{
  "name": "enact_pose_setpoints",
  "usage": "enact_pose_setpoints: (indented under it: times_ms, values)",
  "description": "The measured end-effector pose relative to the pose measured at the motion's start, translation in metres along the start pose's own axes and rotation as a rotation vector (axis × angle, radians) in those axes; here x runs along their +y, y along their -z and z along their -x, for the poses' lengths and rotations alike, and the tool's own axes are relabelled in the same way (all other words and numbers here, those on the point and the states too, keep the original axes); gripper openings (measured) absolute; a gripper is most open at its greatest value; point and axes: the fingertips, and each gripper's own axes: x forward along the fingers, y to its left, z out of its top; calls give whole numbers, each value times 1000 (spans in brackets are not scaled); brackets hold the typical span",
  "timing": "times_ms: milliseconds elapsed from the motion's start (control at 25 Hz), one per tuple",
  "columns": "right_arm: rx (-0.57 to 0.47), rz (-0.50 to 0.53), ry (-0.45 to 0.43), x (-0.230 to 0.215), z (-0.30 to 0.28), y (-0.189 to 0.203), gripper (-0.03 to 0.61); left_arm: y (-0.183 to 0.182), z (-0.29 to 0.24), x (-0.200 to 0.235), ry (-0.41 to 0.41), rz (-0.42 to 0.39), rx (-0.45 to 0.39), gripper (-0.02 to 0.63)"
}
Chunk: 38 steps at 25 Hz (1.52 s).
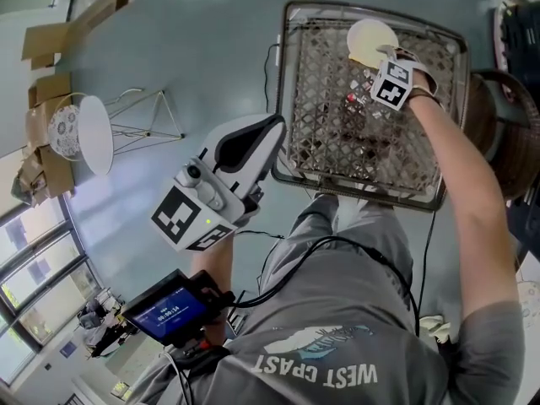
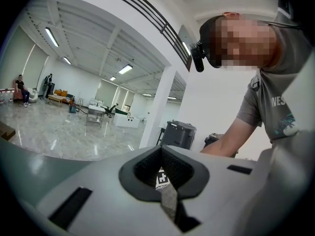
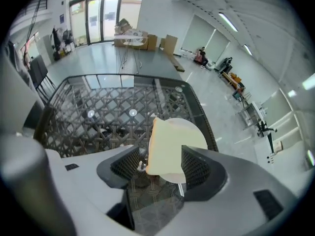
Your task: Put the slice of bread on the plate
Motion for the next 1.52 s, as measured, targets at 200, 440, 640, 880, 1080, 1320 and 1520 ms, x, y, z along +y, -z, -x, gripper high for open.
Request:
enact_pose_setpoints:
  times_ms: [200, 440, 640, 880, 1080, 1320, 1520]
  values:
    - [-146, -255, 6, -7, 46, -26, 245, -15, 8, -7, 27, -32, -28, 8]
    - [-425, -565, 0, -22, 137, -50, 5, -25, -9, -31, 75, -76, -65, 8]
    - [-713, -748, 49, -36, 263, -75, 5, -50, -11, -54, 126, -126, -116, 8]
    - [-1034, -736, 187, -18, 455, -125, 5, -97, 5, -88, 200, -211, -183, 8]
    - [-1183, -695, 249, 24, 573, -146, 5, -129, 17, -117, 262, -276, -245, 8]
    - [-1160, -656, 332, 61, 625, -155, 5, -148, 27, -142, 323, -337, -303, 8]
    - [-1146, -658, 376, 76, 645, -149, 5, -157, 30, -160, 355, -363, -328, 8]
